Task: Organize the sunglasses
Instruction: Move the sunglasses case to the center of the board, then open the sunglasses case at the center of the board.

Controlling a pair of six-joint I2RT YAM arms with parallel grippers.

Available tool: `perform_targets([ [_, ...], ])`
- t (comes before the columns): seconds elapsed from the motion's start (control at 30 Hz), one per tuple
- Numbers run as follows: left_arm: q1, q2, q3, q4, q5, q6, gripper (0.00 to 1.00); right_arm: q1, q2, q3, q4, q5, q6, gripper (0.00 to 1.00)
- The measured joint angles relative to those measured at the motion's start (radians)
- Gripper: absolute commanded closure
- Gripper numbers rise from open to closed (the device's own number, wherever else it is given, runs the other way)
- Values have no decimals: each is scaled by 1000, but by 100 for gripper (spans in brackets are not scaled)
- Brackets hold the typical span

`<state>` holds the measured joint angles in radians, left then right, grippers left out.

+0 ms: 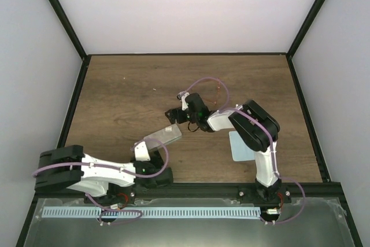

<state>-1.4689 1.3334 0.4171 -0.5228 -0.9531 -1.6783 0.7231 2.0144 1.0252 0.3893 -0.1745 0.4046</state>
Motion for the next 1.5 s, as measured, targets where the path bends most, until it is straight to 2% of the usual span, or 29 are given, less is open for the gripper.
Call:
perform_targets([
  [0.1, 85, -41, -51, 25, -13, 26, 26, 0, -8, -28, 37, -26, 2, 4],
  [0.27, 200, -108, -132, 161, 5, 163, 25, 1, -39, -86, 70, -43, 8, 5],
  [0.43, 252, -106, -140, 269, 32, 291, 24, 6, -114, -172, 61, -42, 16, 4],
  [0.63, 350, -36, -128, 378, 55, 406, 25, 20, -183, -220, 45, -38, 13, 4],
  [0.8, 419, 135, -47, 447, 58, 488, 22, 42, -195, -227, 42, -31, -7, 3],
  [1.0, 508, 165, -65, 688, 129, 675, 17, 49, -241, -277, 38, -22, -35, 1],
  [1.13, 605, 95, -122, 824, 249, 810, 13, 53, -266, -292, 37, -15, -58, 0],
  [1.3, 667, -114, -212, 904, 420, 929, 7, 56, -273, -277, 14, -13, -92, 0],
  [1.43, 702, -272, -255, 903, 518, 974, 0, 91, -243, -176, -76, 23, -131, 0],
  [1.5, 718, -362, -285, 903, 558, 986, 0, 112, -206, -99, -118, 47, -151, 0],
])
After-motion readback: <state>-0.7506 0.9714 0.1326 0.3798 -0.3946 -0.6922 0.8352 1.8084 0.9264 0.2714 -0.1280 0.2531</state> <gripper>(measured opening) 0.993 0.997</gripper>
